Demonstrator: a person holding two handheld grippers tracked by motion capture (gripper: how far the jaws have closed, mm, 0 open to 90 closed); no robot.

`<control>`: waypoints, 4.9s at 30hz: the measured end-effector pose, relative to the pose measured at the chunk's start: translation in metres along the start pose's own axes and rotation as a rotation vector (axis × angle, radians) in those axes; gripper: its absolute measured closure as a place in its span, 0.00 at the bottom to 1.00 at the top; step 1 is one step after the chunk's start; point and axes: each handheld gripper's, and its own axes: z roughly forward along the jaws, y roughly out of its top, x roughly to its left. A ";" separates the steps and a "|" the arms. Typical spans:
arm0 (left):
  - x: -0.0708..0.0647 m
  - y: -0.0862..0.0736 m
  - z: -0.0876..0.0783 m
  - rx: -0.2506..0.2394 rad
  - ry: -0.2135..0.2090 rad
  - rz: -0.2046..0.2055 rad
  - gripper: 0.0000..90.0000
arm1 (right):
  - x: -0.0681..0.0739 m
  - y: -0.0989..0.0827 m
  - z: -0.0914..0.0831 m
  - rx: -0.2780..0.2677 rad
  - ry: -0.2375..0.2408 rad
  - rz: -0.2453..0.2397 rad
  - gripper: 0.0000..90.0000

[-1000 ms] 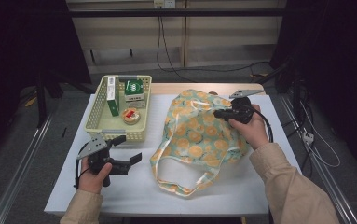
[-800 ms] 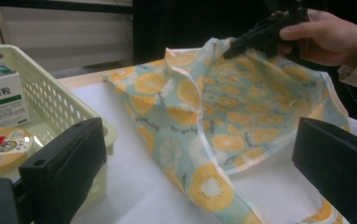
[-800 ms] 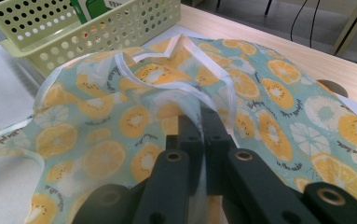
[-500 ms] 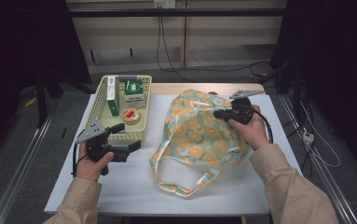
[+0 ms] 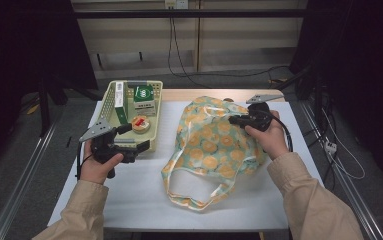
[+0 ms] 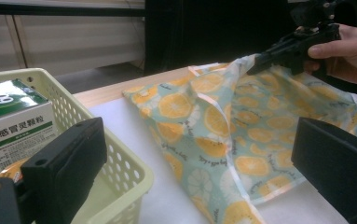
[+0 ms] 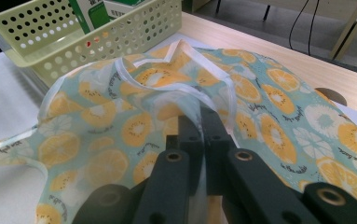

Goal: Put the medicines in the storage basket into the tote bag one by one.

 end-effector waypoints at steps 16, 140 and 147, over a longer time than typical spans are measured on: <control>0.021 0.019 0.014 0.044 0.025 0.017 0.04 | 0.002 0.004 0.000 -0.011 0.008 -0.005 1.00; 0.136 -0.021 0.137 0.595 0.253 0.050 0.08 | -0.001 -0.006 0.021 0.021 0.031 0.027 1.00; 0.138 -0.025 0.138 0.627 0.259 0.029 0.08 | 0.000 -0.008 0.023 0.029 0.034 0.027 1.00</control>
